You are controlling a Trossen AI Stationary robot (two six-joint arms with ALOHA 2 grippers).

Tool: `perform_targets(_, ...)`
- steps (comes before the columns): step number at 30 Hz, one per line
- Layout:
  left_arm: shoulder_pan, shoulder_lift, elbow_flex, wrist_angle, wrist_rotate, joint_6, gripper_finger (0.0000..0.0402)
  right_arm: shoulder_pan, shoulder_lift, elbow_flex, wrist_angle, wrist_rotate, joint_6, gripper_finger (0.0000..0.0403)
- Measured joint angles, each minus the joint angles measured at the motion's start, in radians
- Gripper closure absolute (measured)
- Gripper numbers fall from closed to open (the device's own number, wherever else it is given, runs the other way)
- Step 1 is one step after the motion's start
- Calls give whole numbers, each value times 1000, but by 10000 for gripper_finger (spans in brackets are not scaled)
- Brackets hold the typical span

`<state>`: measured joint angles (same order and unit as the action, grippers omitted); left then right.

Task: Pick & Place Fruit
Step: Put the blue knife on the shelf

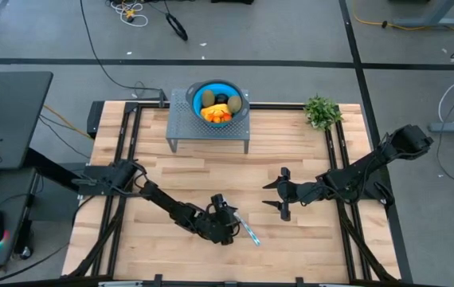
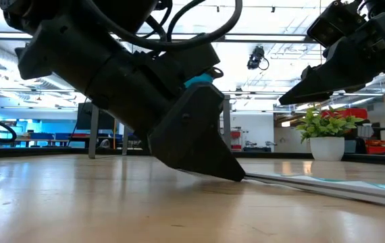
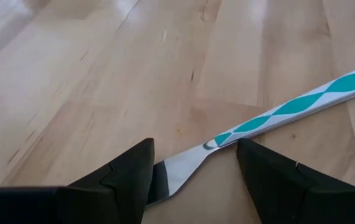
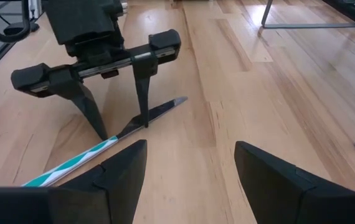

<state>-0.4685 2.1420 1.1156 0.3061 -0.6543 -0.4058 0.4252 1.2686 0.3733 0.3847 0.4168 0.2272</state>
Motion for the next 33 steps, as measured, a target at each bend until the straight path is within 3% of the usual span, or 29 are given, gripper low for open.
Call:
perform_targets(12, 1, -3, 5, -126, -3, -156, 162, 0, 0, 0, -1, -1, 0, 149)
perform_targets(27, -4, -3, 5, -227, 4, -189, 162, 0, 0, 0, -12, -2, 4, 149)
perform_targets(33, -20, -62, -1, -314, 23, -210, 162, 0, 0, 0, -14, -2, 4, 149)
